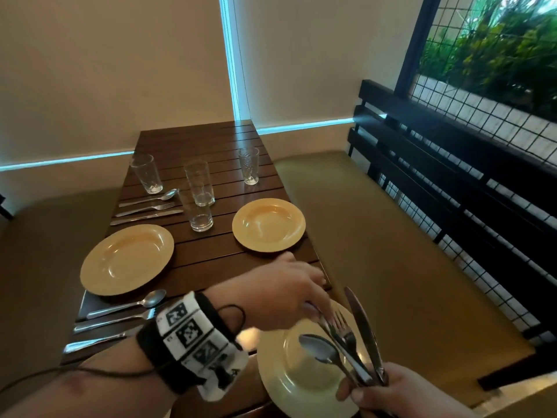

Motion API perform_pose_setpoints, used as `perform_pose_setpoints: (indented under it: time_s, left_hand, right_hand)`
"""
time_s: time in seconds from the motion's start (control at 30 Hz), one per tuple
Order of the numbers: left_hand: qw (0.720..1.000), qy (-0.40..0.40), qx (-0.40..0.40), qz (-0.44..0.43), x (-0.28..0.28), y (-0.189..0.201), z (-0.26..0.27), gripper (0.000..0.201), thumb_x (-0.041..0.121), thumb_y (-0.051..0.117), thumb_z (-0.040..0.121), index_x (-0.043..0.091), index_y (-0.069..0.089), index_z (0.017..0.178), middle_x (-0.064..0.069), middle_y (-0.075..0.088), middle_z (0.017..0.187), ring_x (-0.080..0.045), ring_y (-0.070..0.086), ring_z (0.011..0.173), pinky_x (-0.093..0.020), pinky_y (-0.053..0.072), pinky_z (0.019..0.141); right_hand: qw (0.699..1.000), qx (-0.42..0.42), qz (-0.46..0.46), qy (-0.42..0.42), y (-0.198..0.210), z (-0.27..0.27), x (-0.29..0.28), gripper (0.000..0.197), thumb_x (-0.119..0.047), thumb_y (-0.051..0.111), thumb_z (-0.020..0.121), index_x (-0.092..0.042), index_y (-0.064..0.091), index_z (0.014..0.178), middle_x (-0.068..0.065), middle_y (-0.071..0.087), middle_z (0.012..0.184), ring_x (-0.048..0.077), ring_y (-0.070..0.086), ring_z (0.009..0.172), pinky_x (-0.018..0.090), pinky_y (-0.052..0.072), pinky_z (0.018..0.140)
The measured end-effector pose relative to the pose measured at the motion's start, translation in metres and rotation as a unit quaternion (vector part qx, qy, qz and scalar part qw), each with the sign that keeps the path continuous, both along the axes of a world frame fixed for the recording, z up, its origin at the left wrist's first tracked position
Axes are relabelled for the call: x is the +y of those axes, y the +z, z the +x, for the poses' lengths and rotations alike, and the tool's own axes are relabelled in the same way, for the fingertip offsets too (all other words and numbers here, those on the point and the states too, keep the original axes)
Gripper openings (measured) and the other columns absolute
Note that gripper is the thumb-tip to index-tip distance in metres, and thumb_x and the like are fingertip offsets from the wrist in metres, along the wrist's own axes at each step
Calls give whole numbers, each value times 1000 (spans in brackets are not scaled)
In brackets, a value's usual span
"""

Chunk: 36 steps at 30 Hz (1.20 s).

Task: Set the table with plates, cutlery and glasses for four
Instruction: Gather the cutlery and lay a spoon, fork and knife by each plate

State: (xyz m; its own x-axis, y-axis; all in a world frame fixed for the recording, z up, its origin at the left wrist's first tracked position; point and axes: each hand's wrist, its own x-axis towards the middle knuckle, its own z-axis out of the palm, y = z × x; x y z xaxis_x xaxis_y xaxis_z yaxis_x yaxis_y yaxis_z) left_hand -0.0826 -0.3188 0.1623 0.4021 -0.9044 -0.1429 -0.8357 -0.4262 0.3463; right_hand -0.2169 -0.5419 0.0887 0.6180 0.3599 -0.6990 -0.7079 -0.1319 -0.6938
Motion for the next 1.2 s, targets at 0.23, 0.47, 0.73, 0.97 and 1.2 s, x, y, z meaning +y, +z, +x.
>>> perform_pose_setpoints:
  time_s: [0.23,0.47,0.73,0.97,1.2]
  left_hand:
    - [940,306,136,-66,49,-11,88,13,34,75,89,45,81,94,11,72,97,-10,67,93,-30,55,82]
    - [886,453,100,-14,35,-127,128,12,44,78,85,33,74,88,14,71,89,-9,66,87,-30,57,79]
    - [881,465,91,2,11,-173,145,13,45,74,87,34,70,83,9,73,92,-14,67,89,-39,60,85]
    - [927,344,-52,143,1,-172,148,28,45,58,96,27,76,108,0,74,105,-24,70,96,-38,60,81]
    - [929,302,-94,191,-3,-176,151,27,34,54,97,20,76,105,-3,72,100,-26,69,88,-38,58,72]
  right_hand:
    - [996,38,8,-84,-17,-1,-25,46,-24,88,64,-2,77,103,14,62,89,24,59,84,34,46,84]
    - [997,28,-15,-70,-22,10,-27,60,-42,92,52,-10,79,101,12,68,100,31,64,101,44,46,105]
    - [994,58,-22,-95,-29,15,-30,69,-41,97,39,-10,80,98,10,70,98,29,61,102,47,42,110]
    - [990,58,-83,-96,-19,18,-23,16,-13,67,89,-18,82,87,-11,76,74,9,63,86,36,39,103]
    - [988,64,-93,-108,-25,19,-29,15,-11,64,91,-16,78,89,-10,71,65,0,63,65,21,43,76]
